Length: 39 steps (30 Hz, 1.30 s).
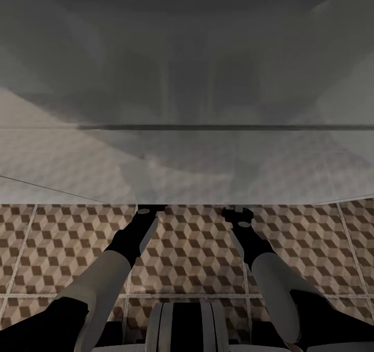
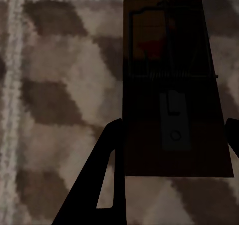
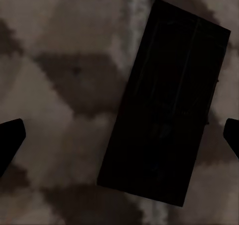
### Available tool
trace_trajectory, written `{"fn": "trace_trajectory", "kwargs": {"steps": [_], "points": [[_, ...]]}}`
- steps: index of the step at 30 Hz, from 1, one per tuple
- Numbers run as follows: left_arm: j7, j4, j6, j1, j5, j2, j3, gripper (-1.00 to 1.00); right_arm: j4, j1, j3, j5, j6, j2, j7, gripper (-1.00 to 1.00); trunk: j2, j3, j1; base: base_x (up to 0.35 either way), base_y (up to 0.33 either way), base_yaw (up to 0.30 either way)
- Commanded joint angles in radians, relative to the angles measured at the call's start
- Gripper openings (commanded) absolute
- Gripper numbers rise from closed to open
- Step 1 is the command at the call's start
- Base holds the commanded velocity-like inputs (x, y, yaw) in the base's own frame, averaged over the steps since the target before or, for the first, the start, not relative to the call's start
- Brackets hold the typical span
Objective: Take the four mousetraps from the cabinet in the bathroom and place them on the bathroom floor. Make sure all four end up on the same floor surface, and ensure that at least two of them are either under or directly next to the same bathroom sink.
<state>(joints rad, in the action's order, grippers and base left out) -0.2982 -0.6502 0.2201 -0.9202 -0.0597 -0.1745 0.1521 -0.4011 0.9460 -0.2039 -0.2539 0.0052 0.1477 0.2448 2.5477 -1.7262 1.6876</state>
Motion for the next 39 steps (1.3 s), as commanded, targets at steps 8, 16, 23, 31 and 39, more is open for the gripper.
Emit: {"fn": "trace_trajectory", "kwargs": {"steps": [8, 16, 23, 31, 39], "points": [[-0.009, -0.002, 0.005, 0.0, -0.005, 0.0, 0.002, -1.0, -0.001, 0.0, -0.006, -0.01, 0.001, 0.002, 0.001, 1.0, 0.0, -0.001, 0.004, 0.0, 0.0, 0.0], [-0.007, 0.0, 0.005, 0.0, -0.006, 0.0, 0.002, -1.0, -0.001, 0.0, -0.006, -0.01, 0.0, 0.002, 0.001, 1.0, 0.0, -0.001, 0.004, 0.0, 0.0, 0.0], [-0.007, 0.0, 0.003, 0.0, -0.005, 0.0, 0.002, -1.0, -0.002, 0.0, -0.006, -0.01, -0.001, 0.002, 0.001, 1.0, 0.0, -0.001, 0.004, 0.0, 0.0, 0.0], [-0.007, 0.001, -0.026, 0.0, 0.001, 0.0, 0.003, -1.0, -0.002, 0.0, -0.007, -0.01, -0.001, 0.002, 0.001, 1.0, 0.0, -0.001, 0.004, 0.0, 0.0, 0.0], [-0.006, 0.003, -0.155, 0.0, 0.003, 0.0, 0.017, -1.0, -0.001, 0.0, -0.007, -0.01, -0.002, 0.002, 0.001, 1.0, 0.0, -0.001, 0.004, 0.0, 0.0, 0.0]]}}
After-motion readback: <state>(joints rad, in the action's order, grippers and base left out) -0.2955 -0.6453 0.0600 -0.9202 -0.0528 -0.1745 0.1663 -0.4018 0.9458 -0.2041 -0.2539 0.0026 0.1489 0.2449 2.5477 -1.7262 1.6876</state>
